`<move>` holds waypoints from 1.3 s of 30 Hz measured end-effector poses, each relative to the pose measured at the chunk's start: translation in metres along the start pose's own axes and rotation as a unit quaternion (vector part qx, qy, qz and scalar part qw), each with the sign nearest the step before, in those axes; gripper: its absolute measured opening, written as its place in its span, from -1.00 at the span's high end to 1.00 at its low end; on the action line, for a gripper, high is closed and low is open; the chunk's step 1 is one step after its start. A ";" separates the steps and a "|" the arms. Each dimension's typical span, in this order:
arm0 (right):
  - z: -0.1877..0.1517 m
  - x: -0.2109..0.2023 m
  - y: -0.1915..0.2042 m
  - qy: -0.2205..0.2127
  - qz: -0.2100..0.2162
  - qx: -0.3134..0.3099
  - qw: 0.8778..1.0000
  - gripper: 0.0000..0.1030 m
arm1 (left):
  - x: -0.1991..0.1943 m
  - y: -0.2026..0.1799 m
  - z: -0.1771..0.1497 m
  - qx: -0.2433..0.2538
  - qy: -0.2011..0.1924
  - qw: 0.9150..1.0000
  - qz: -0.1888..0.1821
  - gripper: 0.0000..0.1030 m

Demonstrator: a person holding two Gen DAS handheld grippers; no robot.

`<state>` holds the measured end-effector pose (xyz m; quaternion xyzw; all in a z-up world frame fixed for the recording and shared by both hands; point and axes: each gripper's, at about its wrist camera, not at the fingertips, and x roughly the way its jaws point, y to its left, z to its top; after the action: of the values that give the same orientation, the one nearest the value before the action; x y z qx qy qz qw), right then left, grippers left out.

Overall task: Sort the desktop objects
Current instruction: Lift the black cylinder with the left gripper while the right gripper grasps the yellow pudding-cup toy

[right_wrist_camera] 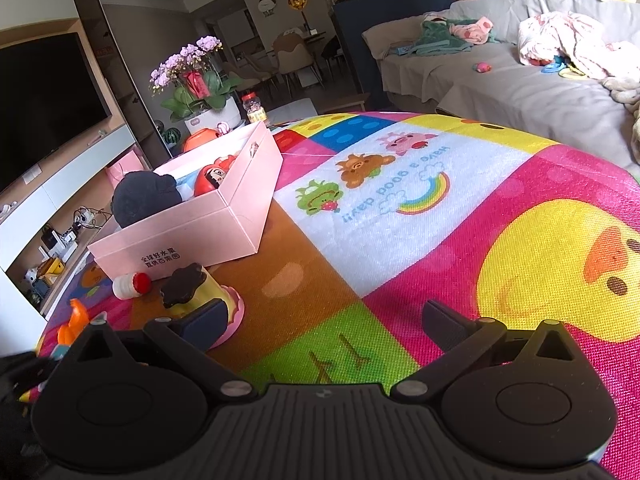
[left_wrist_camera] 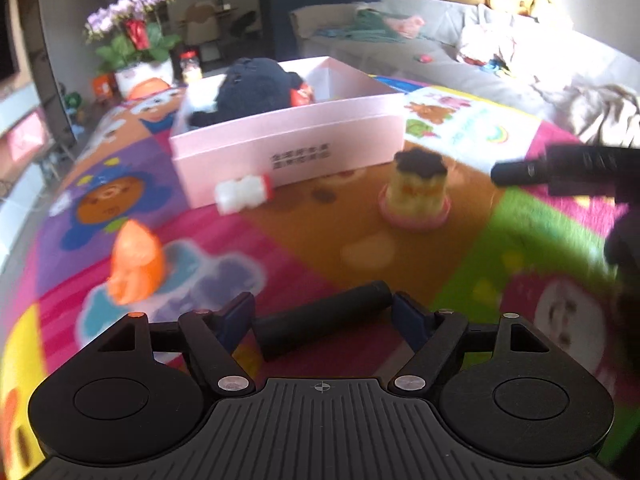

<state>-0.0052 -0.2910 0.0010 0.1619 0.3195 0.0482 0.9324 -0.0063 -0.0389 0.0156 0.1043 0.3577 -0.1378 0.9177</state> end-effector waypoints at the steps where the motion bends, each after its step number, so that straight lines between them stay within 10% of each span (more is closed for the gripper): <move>1: 0.000 0.000 0.000 0.000 -0.001 -0.002 1.000 -1.00 | -0.004 0.001 -0.004 0.005 -0.003 1.000 0.013 -0.64; 7: -0.002 0.003 0.012 0.009 -0.017 -0.033 0.999 -1.00 | -0.018 0.021 -0.016 -0.024 -0.014 0.998 0.054 -0.73; 20: -0.006 0.005 0.024 0.013 -0.044 -0.073 0.996 -1.00 | -0.010 0.023 -0.012 -0.051 -0.034 0.998 -0.012 -0.79; 23: -0.007 0.005 0.032 0.018 -0.030 -0.102 0.994 -1.00 | -0.007 0.017 -0.016 -0.041 -0.030 0.999 -0.003 -0.55; 35: -0.004 0.041 0.096 0.066 0.026 -0.206 0.976 -1.00 | -0.026 0.020 -0.034 -0.038 -0.031 0.998 -0.031 -0.61; 39: -0.001 0.056 0.105 0.078 0.029 -0.207 0.975 -0.60 | -0.028 0.023 -0.037 -0.044 -0.029 0.998 -0.029 -0.72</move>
<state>0.0397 -0.1806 0.0029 -0.0300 0.3698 0.1528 0.9160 -0.0418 -0.0019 0.0103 0.0496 0.3395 -0.1519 0.9269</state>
